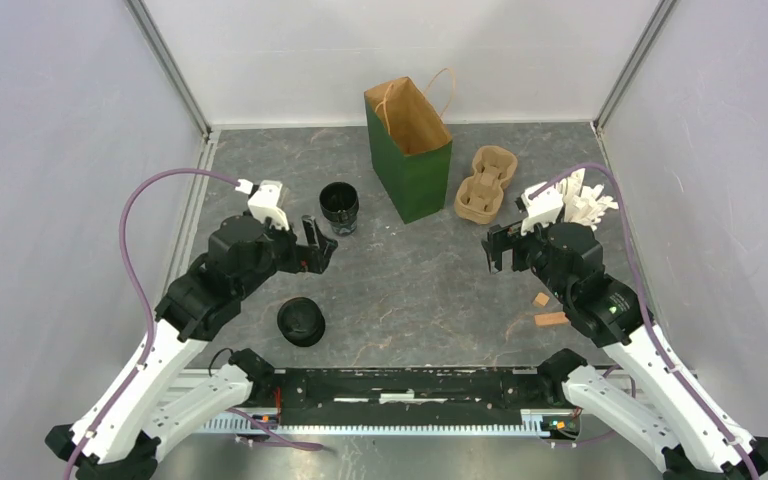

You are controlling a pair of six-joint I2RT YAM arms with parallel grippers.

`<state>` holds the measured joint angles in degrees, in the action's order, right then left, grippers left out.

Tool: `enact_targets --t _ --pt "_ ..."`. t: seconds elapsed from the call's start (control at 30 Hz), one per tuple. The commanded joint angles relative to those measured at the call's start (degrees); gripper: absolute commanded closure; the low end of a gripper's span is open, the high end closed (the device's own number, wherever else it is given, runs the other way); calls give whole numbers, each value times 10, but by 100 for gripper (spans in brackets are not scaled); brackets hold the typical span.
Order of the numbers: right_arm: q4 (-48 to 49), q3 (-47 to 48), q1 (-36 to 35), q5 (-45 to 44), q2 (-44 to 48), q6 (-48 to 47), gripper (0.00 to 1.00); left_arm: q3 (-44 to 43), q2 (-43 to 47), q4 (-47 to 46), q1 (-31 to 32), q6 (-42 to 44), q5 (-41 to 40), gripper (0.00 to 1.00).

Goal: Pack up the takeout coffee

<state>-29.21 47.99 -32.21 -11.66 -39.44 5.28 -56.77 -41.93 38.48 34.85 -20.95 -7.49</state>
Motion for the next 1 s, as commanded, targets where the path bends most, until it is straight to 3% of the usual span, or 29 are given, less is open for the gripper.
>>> enact_targets --t 0.0,0.27,0.43,0.57,0.67,0.97 --pt "15 3 -1 7 2 10 2 -1 -14 -19 0 -6 -30 0" --pt "39 -10 -1 70 16 12 2 -83 -156 5 -11 -1 -93 0" --pt "65 -27 -1 140 10 16 2 -136 -257 -12 -74 0 -67 5" --pt "89 -48 -1 190 9 31 2 -148 -331 -54 -160 -27 29 19" --pt "95 -50 -1 191 12 34 1 -154 -378 -86 -180 -20 37 34" --pt "107 -57 -1 206 17 24 1 -177 -446 -117 -209 -6 59 51"
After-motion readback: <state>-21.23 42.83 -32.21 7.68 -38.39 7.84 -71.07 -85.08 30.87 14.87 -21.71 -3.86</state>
